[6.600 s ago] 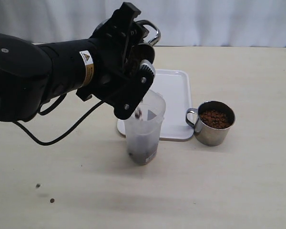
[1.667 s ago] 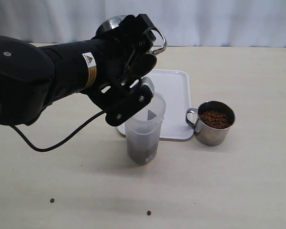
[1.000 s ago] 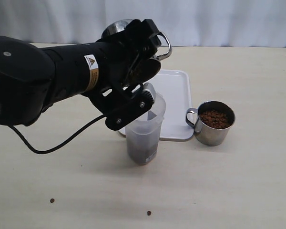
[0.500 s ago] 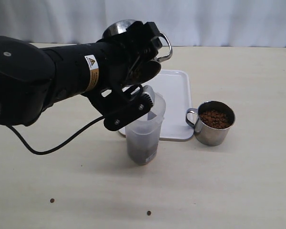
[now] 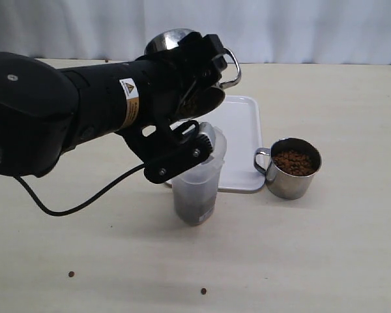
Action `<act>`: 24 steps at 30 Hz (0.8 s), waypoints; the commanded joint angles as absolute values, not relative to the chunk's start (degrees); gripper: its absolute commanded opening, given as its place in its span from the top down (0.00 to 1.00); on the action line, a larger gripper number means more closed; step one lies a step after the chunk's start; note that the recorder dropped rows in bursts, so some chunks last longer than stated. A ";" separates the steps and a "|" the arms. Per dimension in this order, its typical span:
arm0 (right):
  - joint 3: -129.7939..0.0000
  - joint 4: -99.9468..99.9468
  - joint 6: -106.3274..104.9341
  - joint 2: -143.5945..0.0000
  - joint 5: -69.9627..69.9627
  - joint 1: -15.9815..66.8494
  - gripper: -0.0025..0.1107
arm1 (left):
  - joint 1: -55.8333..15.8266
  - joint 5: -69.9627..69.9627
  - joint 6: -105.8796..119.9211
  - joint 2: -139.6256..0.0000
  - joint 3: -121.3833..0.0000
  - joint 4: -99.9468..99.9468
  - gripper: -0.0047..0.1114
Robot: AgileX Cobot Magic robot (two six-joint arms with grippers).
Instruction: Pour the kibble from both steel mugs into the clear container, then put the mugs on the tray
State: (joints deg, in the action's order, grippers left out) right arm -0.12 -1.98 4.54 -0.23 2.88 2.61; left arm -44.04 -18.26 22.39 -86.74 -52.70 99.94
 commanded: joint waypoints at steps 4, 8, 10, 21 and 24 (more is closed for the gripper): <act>0.00 -1.91 4.28 0.00 2.18 2.81 0.94 | -44.66 -19.51 22.29 -86.44 -53.36 99.95 0.96; 0.00 -1.91 4.28 0.00 2.18 2.81 0.94 | -44.66 -19.95 22.49 -86.44 -53.36 99.95 0.96; 0.00 -1.91 4.28 0.00 2.18 2.81 0.94 | -44.66 -20.91 23.22 -86.44 -53.36 99.95 0.96; 0.00 -1.91 4.28 0.00 2.18 2.81 0.94 | -44.66 -22.28 24.92 -86.44 -53.36 99.95 0.96; 0.00 -1.91 4.28 0.00 2.18 2.81 0.94 | -44.66 -22.17 25.37 -86.44 -53.36 99.95 0.96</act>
